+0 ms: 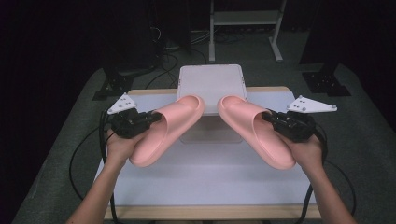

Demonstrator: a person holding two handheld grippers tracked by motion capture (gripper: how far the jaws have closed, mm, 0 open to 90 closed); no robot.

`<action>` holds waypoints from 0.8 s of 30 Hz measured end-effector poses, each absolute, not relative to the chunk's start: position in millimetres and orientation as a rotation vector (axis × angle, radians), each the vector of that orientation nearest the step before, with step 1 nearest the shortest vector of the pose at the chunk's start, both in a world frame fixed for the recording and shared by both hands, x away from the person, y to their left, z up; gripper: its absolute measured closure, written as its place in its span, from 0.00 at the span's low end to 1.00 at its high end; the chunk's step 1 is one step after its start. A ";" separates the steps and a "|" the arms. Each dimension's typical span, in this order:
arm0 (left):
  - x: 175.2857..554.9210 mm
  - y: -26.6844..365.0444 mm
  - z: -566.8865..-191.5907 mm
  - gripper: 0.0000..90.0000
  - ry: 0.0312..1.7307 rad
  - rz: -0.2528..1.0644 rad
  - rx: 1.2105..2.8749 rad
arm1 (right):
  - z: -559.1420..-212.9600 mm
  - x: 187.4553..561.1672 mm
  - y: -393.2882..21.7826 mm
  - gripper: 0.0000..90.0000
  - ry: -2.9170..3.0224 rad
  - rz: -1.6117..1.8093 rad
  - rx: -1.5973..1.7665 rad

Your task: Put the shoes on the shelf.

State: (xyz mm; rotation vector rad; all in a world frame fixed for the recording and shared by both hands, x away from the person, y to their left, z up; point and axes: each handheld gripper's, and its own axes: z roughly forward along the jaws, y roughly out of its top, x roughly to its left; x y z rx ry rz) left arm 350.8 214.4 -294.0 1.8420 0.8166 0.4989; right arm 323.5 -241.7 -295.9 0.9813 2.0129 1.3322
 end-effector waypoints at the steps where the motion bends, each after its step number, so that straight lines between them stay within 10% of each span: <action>1: 352.2 214.1 -293.4 0.91 0.817 0.501 1.842 | -294.9 325.0 -240.8 0.92 2.011 1.328 0.983; 24: 392.2 207.4 -284.8 0.91 0.872 0.515 1.852 | -286.9 366.2 -228.6 0.92 1.986 1.292 1.012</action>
